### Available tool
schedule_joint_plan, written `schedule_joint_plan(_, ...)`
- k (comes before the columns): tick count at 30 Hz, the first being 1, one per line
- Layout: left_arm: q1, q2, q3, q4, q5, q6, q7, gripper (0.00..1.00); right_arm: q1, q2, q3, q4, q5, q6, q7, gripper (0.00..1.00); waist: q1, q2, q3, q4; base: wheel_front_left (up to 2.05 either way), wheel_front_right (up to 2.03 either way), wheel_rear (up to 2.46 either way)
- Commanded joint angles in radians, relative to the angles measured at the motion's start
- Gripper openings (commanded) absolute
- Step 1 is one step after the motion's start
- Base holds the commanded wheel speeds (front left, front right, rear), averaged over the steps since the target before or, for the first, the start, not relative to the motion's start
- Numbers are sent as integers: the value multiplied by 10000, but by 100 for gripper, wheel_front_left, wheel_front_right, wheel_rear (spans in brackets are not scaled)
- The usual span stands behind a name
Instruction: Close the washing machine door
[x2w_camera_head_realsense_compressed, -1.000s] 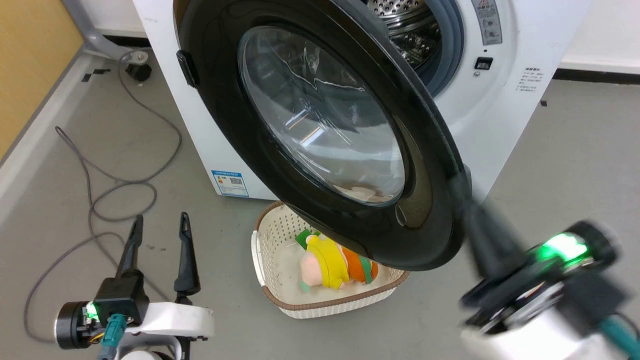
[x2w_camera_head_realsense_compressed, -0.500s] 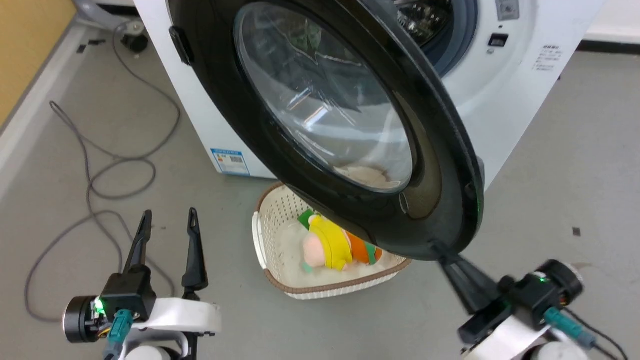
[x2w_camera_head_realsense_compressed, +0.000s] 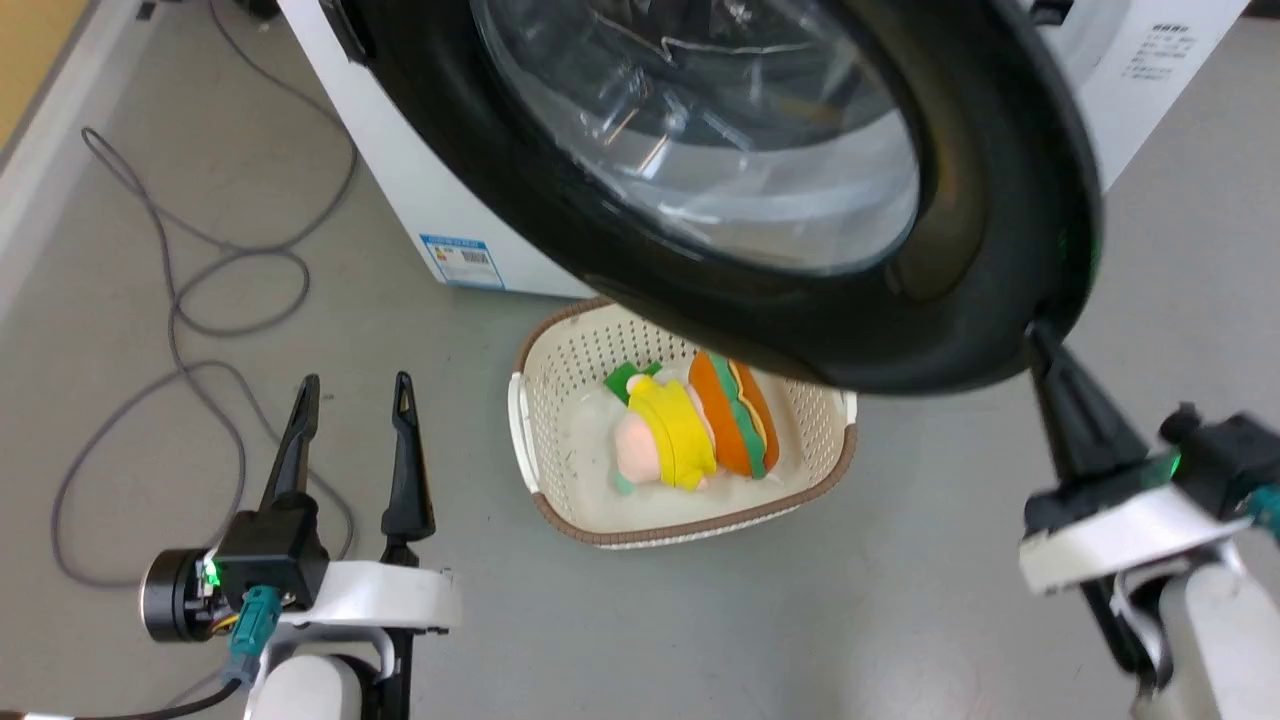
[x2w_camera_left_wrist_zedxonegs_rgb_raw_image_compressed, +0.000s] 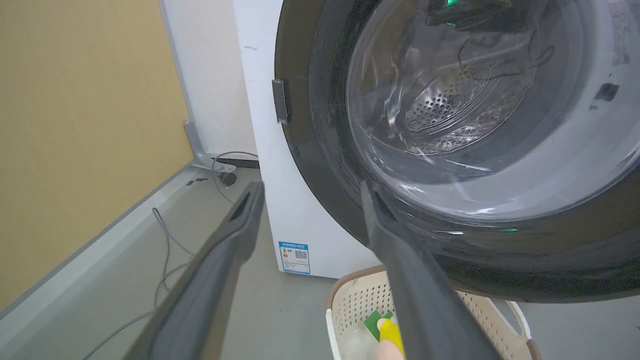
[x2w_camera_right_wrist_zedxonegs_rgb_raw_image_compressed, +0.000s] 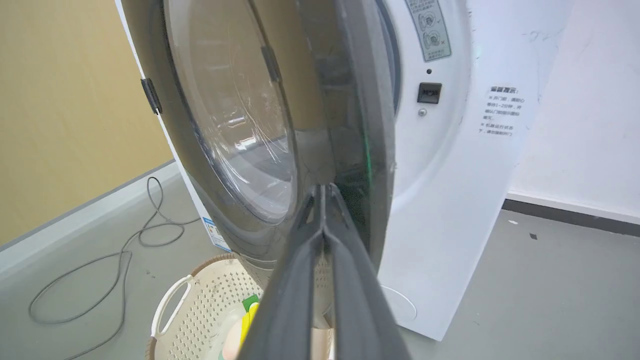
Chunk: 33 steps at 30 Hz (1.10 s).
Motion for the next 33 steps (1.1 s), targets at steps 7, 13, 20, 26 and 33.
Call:
schedule_joint_plan(7, -557, -33, -177, -144, -3, -23, -43, 100, -1718, 206, -918, 855, -291, -11, -36, 0, -1, 0, 760, 156, 0, 0, 0)
schedule_joint_plan(13, -917, -42, -273, -183, -45, -10, -43, 100, -3022, 45, -1441, 1599, -436, -11, -36, 0, -1, 0, 1301, 302, 0, 0, 0)
schedule_joint_plan(20, -1153, -45, -400, -203, -226, 80, -43, 100, -4230, -152, -1752, 2430, -534, -11, -36, 0, -1, 0, 1717, 429, 0, 0, 0)
schedule_joint_plan(26, -1306, -46, -518, -217, -332, 146, -43, 100, -5071, -338, -2029, 3233, -662, -11, -36, 0, -1, 0, 1935, 575, 0, 0, 0)
schedule_joint_plan(33, -1396, -46, -550, -230, -378, 163, -43, 100, -5575, -345, -2386, 3686, -804, -11, -36, 0, -1, 0, 2038, 679, 0, 0, 0)
